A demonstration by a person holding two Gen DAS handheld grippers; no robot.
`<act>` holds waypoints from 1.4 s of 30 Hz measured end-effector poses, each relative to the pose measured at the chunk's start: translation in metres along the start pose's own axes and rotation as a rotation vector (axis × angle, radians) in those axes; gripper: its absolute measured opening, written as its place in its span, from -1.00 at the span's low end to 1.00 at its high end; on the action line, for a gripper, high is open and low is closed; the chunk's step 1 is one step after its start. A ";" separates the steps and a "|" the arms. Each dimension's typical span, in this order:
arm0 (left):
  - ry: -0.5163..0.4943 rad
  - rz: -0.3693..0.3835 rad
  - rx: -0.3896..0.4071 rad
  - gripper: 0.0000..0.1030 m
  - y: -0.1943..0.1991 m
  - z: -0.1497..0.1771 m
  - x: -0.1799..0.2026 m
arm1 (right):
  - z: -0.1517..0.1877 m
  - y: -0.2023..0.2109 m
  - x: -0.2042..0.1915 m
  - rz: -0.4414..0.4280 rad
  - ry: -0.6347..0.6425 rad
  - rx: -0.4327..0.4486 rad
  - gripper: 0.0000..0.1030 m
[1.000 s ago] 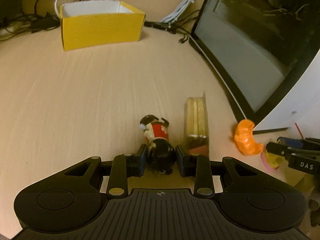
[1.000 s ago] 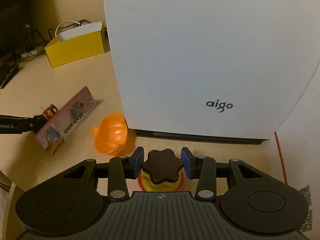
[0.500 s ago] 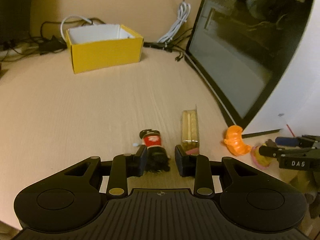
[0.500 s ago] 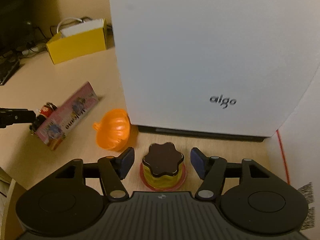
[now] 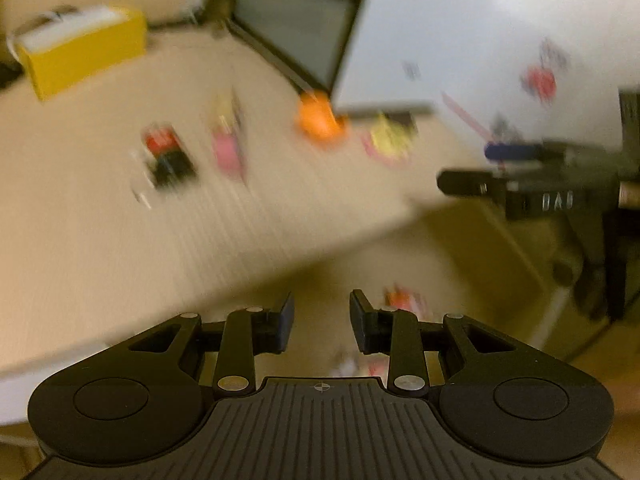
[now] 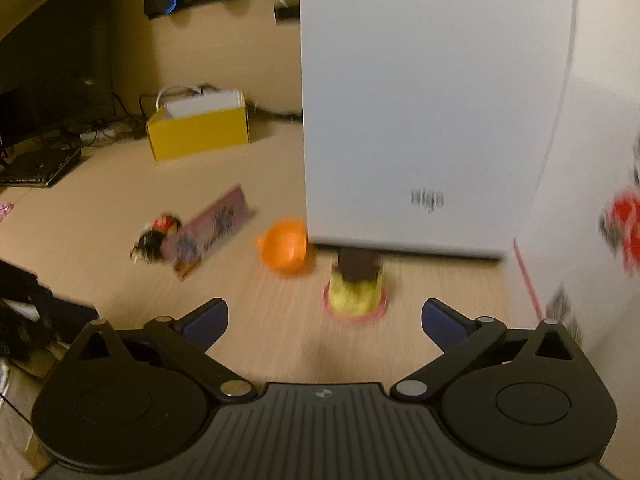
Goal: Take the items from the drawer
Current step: 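Place the cake toy on the desktop with the right gripper while the left places the figurine, then move both open grippers back over the open drawer, then grasp the red Hello Kitty lens toy in the drawer with the left gripper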
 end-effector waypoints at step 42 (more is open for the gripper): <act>-0.151 0.062 -0.189 -0.30 -0.135 0.026 0.053 | 0.078 -0.022 0.031 0.053 -0.016 -0.362 0.99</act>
Point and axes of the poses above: each gripper's, at about its wrist camera, not at the fingertips, and y roughly against the way its jaws point, x to its right, z to its underside, the point moved 3 cm from there along -y, roughly the way its jaws point, and after that the axes turned 2 degrees about x, right-handed, at the moved point
